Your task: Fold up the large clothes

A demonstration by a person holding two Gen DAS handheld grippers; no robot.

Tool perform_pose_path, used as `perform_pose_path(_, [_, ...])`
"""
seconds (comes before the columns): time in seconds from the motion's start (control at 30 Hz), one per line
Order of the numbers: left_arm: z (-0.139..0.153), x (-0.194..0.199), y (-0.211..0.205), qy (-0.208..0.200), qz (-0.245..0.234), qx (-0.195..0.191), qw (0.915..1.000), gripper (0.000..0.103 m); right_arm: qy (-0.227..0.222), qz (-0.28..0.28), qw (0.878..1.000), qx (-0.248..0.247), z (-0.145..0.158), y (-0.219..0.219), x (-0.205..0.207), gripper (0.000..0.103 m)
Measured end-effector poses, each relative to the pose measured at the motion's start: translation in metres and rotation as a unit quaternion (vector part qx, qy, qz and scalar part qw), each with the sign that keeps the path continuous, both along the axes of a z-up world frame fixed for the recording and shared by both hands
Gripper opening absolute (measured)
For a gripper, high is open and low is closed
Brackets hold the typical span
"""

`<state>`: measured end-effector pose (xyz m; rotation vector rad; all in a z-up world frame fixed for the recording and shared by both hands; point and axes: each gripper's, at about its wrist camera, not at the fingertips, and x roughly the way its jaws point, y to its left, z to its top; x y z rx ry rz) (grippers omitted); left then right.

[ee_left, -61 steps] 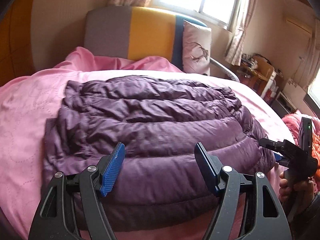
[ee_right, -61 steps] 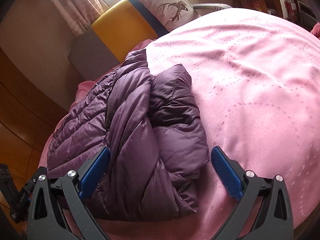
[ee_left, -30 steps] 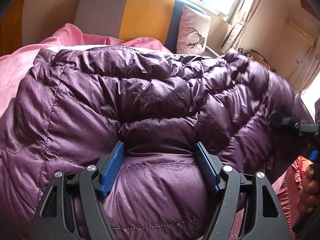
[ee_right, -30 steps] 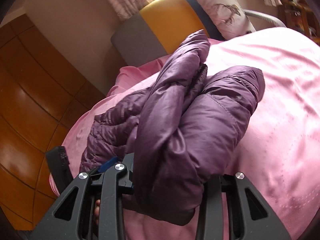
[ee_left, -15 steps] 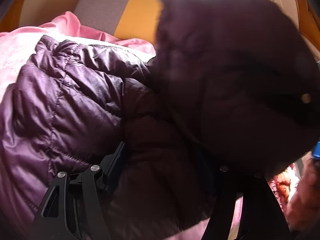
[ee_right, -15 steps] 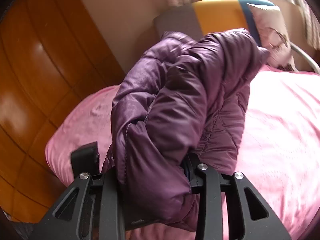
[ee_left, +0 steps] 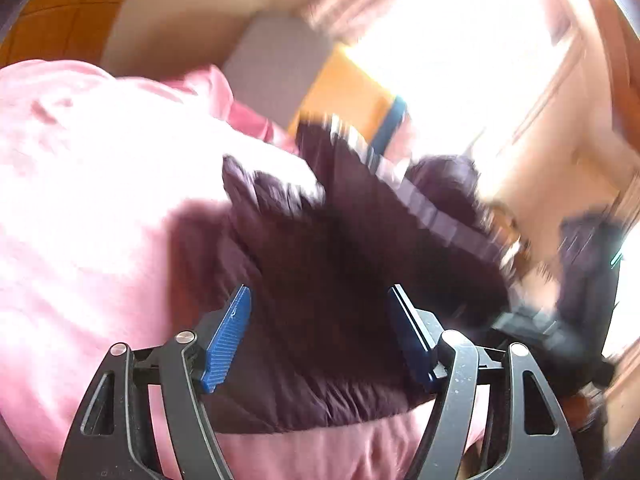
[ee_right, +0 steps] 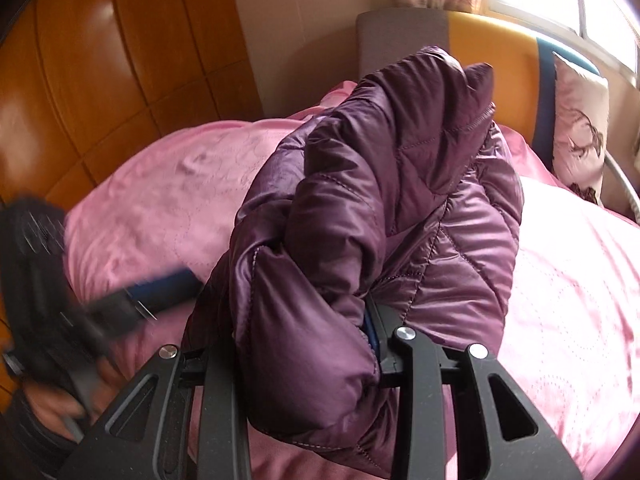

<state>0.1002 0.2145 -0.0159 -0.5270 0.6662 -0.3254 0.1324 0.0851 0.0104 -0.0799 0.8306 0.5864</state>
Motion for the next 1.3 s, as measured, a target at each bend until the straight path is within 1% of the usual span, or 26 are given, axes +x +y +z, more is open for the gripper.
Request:
perform_pose_path(0.07, [0.015, -0.006, 0.016, -0.023, 0.001, -0.023, 0.9995, 0.076, -0.006, 0.012, 1.0, -0.012, -0.004, 0.012, -0.007, 0.032])
perform_pose_path(0.13, [0.032, -0.006, 0.024, -0.044, -0.014, -0.041, 0.9981, 0.079, -0.017, 0.025, 0.999, -0.028, -0.009, 0.023, -0.013, 0.032])
perform_pose_path(0.2, [0.045, 0.0, 0.021, -0.058, -0.039, -0.04, 0.9967, 0.083, -0.029, 0.034, 0.998, -0.041, -0.012, 0.033, -0.02, 0.032])
perform_pose_path(0.23, [0.047, 0.005, 0.02, -0.058, -0.05, -0.037, 0.9964, 0.084, -0.039, 0.037, 0.997, -0.049, -0.015, 0.038, -0.024, 0.032])
perform_pose_path(0.3, [0.05, 0.021, 0.006, -0.046, -0.075, -0.029, 0.9957, 0.084, -0.057, 0.043, 0.995, -0.063, -0.019, 0.047, -0.033, 0.032])
perform_pose_path(0.33, [0.049, 0.034, 0.005, -0.034, -0.089, -0.023, 0.9952, 0.084, -0.067, 0.045, 0.994, -0.07, -0.02, 0.051, -0.039, 0.032])
perform_pose_path(0.4, [0.044, 0.048, -0.002, -0.009, -0.101, -0.012, 0.9948, 0.084, -0.087, 0.049, 0.992, -0.083, -0.026, 0.061, -0.051, 0.035])
perform_pose_path(0.43, [0.04, 0.058, -0.006, 0.012, -0.116, -0.015, 0.9931, 0.084, -0.096, 0.05, 0.99, -0.09, -0.029, 0.07, -0.054, 0.035])
perform_pose_path(0.5, [0.037, 0.072, -0.012, 0.031, -0.132, -0.02, 0.9906, 0.084, -0.105, 0.055, 0.989, -0.094, -0.031, 0.076, -0.056, 0.038])
perform_pose_path(0.53, [0.033, 0.079, -0.017, 0.045, -0.145, -0.018, 0.9883, 0.08, -0.107, 0.057, 0.988, -0.093, -0.032, 0.078, -0.057, 0.038])
perform_pose_path(0.57, [0.03, 0.085, -0.021, 0.059, -0.148, -0.01, 0.9872, 0.062, -0.109, 0.061, 0.988, -0.089, -0.033, 0.077, -0.058, 0.041])
perform_pose_path(0.6, [0.027, 0.092, -0.023, 0.07, -0.146, 0.003, 0.9868, 0.052, -0.108, 0.065, 0.989, -0.081, -0.032, 0.075, -0.058, 0.049])
perform_pose_path(0.63, [0.023, 0.097, -0.026, 0.081, -0.146, 0.019, 0.9858, 0.033, -0.103, 0.074, 0.99, -0.064, -0.03, 0.069, -0.06, 0.053])
perform_pose_path(0.67, [0.022, 0.101, -0.026, 0.084, -0.143, 0.022, 0.9858, 0.026, -0.095, 0.088, 0.991, -0.042, -0.027, 0.064, -0.061, 0.063])
perform_pose_path(0.7, [0.021, 0.104, -0.026, 0.089, -0.14, 0.021, 0.986, 0.023, -0.085, 0.102, 0.991, -0.022, -0.023, 0.057, -0.063, 0.073])
perform_pose_path(0.73, [0.02, 0.105, -0.023, 0.094, -0.136, 0.015, 0.9861, 0.021, -0.071, 0.118, 0.991, 0.007, -0.017, 0.046, -0.064, 0.076])
perform_pose_path(0.83, [0.016, 0.104, -0.015, 0.105, -0.132, -0.008, 0.9856, 0.021, -0.023, 0.14, 0.987, 0.08, -0.004, 0.01, -0.061, 0.076])
perform_pose_path(0.9, [0.015, 0.106, -0.009, 0.11, -0.13, -0.014, 0.9853, 0.021, -0.012, 0.128, 0.986, 0.111, 0.002, -0.019, -0.058, 0.075])
perform_pose_path(0.93, [0.014, 0.105, -0.007, 0.112, -0.129, -0.016, 0.9852, 0.021, -0.008, 0.112, 0.986, 0.121, 0.003, -0.036, -0.054, 0.075])
perform_pose_path(1.0, [0.014, 0.107, -0.005, 0.115, -0.127, -0.019, 0.985, 0.021, -0.004, 0.073, 0.99, 0.123, -0.001, -0.059, -0.044, 0.069])
perform_pose_path(1.03, [0.014, 0.106, -0.004, 0.116, -0.127, -0.019, 0.9849, 0.021, 0.0, 0.051, 0.992, 0.117, -0.007, -0.07, -0.037, 0.065])
perform_pose_path(1.1, [0.016, 0.106, -0.003, 0.117, -0.125, -0.017, 0.9851, 0.021, 0.007, 0.029, 0.995, 0.099, -0.016, -0.078, -0.026, 0.058])
perform_pose_path(1.2, [0.017, 0.106, 0.001, 0.123, -0.12, -0.015, 0.985, 0.021, 0.013, 0.032, 0.996, 0.077, -0.023, -0.078, -0.017, 0.055])
perform_pose_path(1.3, [0.02, 0.102, 0.009, 0.134, -0.107, 0.001, 0.9853, 0.021, 0.006, 0.046, 0.997, 0.055, -0.032, -0.068, -0.024, 0.055])
